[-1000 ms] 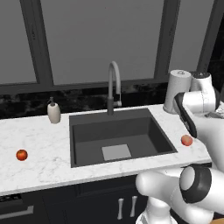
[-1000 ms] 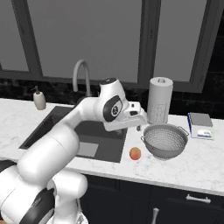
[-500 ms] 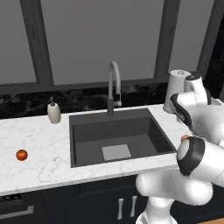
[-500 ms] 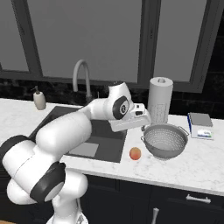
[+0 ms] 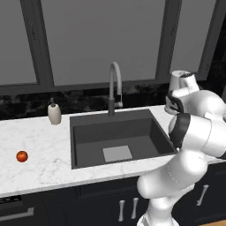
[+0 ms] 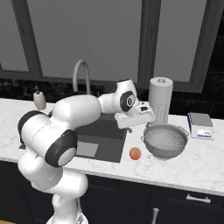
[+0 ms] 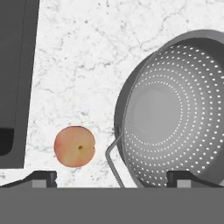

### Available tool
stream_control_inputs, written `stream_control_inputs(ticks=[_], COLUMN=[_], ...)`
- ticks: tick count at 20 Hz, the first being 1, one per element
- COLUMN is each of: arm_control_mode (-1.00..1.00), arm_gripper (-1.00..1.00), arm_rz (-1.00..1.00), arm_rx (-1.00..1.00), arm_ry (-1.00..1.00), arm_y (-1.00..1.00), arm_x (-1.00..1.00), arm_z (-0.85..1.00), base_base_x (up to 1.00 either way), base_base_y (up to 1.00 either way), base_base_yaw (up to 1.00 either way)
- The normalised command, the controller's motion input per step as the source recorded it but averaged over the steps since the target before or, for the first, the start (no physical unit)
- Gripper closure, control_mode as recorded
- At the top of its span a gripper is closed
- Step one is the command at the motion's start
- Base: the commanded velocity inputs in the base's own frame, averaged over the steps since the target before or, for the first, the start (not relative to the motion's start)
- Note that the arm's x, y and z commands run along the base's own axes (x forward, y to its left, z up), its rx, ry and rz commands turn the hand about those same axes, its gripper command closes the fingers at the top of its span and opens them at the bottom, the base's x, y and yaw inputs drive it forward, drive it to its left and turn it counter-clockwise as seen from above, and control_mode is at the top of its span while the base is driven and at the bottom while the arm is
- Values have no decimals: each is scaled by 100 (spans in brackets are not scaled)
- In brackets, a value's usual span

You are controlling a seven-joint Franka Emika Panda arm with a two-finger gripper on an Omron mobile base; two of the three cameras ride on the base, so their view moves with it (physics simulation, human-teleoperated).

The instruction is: Put the colander in the sink, put the peach, apple in the colander, and turn on the sink faucet and pour water over the colander.

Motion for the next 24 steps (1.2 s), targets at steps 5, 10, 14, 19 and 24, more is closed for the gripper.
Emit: stream_control_inputs(ticks=[5, 10, 14, 19, 24], arm_control_mode=[-100, -100, -100, -100, -100], arm_gripper=[-100, -100, -100, -100, -100], arm_rz=[0, 0, 0, -8, -9], arm_rx=[2, 10, 13, 8, 0], arm_ry=[6, 0, 0, 7, 8], arm_y=[-7, -10, -13, -19, -14], arm_x=[24, 28, 8, 26, 23], arm_z=[-21, -16, -23, -30, -26], base_base_x=[0, 0, 0, 0, 0], base_base_y=[0, 0, 0, 0, 0], base_base_yaw=[0, 0, 0, 0, 0])
